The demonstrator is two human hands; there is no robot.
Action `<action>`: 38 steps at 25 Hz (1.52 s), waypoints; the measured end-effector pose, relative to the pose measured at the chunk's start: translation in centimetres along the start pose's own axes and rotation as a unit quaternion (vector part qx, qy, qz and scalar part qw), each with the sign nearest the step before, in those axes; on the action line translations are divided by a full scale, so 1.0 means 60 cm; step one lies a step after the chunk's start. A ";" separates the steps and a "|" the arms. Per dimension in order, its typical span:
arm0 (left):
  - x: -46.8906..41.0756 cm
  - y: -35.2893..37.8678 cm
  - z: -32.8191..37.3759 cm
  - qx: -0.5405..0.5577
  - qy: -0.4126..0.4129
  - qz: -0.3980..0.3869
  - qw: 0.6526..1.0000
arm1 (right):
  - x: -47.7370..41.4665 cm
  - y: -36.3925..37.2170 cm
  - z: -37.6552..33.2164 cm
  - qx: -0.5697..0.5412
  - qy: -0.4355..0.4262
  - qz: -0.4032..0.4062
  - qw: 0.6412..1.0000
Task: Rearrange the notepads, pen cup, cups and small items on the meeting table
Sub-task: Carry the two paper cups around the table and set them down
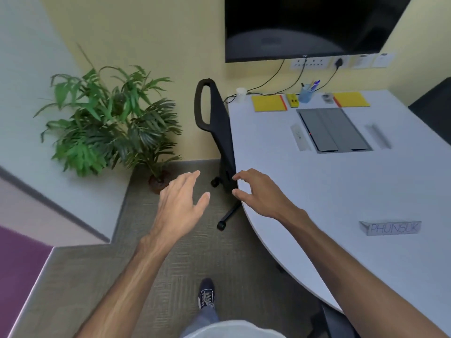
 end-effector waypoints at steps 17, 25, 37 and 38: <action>-0.534 0.091 -0.010 0.110 0.155 -0.047 0.981 | -0.375 -0.110 0.148 -0.034 0.125 0.119 0.984; -0.769 0.161 0.032 0.231 0.064 -0.090 0.967 | -0.558 -0.167 0.257 -0.066 0.129 0.119 0.982; -1.054 0.373 0.039 0.328 -0.052 -0.191 0.924 | -0.765 -0.164 0.421 0.030 0.192 0.047 0.980; -1.073 0.398 0.034 0.331 -0.058 -0.202 0.920 | -0.778 -0.155 0.437 0.040 0.198 0.041 0.979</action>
Point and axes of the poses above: each hand's wrist, its own x-axis away from the middle knuckle, its own y-axis out of the palm, z = x × y, the point moved 1 cm from there along -x, towards the middle knuckle, and after that the axes turned 6 degrees about -x, right-handed, at the moved point
